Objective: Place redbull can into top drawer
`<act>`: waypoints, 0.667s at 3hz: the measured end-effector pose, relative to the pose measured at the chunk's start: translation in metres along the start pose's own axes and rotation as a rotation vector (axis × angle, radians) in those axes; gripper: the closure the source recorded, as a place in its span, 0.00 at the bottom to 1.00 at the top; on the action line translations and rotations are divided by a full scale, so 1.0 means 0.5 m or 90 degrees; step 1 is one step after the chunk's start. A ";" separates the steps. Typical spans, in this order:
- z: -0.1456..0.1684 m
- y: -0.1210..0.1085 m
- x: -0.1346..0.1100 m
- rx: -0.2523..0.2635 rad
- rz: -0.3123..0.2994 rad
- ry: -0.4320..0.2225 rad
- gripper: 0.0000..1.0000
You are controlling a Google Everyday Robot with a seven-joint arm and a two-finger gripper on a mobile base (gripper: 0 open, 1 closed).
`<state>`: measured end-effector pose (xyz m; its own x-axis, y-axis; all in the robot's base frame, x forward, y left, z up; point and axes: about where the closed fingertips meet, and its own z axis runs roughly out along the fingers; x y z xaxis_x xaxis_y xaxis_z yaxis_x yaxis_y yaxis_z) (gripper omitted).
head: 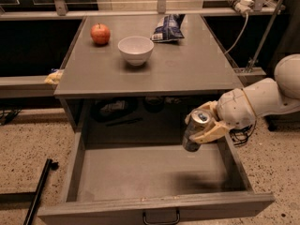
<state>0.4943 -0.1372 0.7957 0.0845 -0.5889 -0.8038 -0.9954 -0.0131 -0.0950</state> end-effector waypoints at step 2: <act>0.078 -0.016 0.116 -0.006 -0.066 0.044 1.00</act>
Offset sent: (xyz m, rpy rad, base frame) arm 0.0228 -0.0062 -0.1058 -0.1081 -0.1156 0.0903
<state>0.5088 -0.1399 0.7270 0.1840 -0.6388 -0.7470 -0.9819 -0.0842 -0.1698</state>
